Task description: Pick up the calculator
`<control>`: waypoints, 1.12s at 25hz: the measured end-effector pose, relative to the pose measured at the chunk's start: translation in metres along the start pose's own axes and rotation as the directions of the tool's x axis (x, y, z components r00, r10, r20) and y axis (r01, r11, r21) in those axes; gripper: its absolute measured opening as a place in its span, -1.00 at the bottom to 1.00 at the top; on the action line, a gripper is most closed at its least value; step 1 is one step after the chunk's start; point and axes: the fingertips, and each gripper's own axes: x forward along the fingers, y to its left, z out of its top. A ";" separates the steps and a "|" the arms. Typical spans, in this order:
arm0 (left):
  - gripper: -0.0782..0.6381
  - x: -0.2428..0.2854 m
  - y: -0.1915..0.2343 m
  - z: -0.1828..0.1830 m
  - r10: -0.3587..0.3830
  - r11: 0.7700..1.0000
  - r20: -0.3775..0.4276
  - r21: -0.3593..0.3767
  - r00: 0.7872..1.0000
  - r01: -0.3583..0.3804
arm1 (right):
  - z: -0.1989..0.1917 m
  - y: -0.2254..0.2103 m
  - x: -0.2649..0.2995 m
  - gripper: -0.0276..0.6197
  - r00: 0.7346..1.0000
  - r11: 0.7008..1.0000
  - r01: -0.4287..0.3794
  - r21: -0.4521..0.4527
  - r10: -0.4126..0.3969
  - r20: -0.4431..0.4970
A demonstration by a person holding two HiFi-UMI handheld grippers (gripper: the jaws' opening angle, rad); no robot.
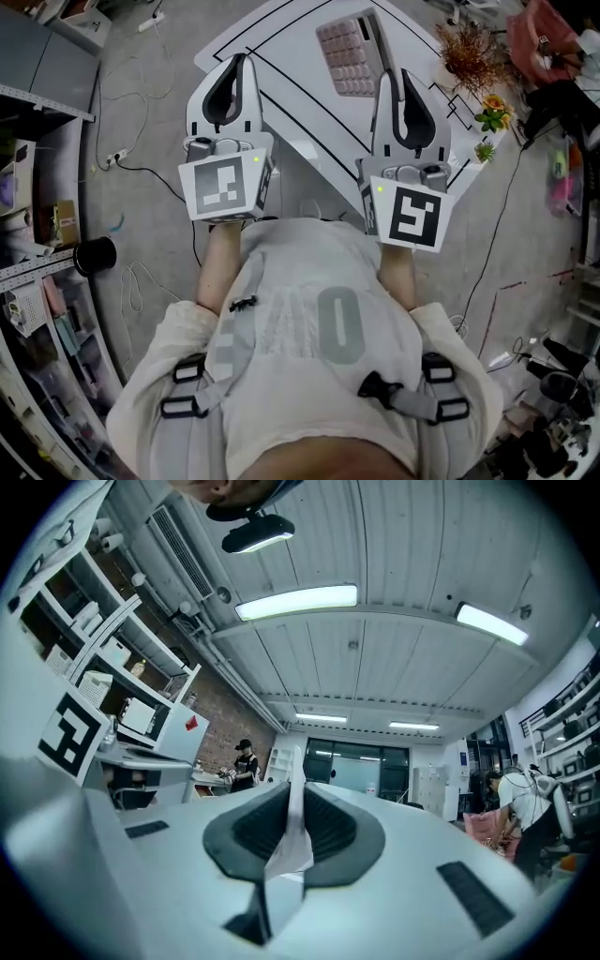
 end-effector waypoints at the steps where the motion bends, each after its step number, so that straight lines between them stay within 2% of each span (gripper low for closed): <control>1: -0.72 0.000 0.002 0.000 0.005 1.000 -0.002 -0.002 1.000 -0.005 | 0.001 0.002 -0.002 -0.76 1.000 1.000 -0.002 -0.003 0.002 0.000; 6: -0.72 0.000 0.002 0.002 -0.005 1.000 0.016 -0.001 1.000 0.005 | 0.005 0.006 -0.002 -0.76 1.000 1.000 -0.010 -0.017 0.010 0.016; 10: -0.72 0.003 -0.003 0.001 -0.027 1.000 0.025 0.009 0.999 0.027 | -0.001 0.006 0.000 -0.76 1.000 1.000 -0.017 -0.022 0.016 -0.006; 28: -0.72 0.015 0.003 -0.006 0.004 1.000 -0.014 0.026 1.000 -0.004 | -0.018 0.000 0.016 -0.76 0.999 1.000 -0.016 -0.012 0.016 -0.040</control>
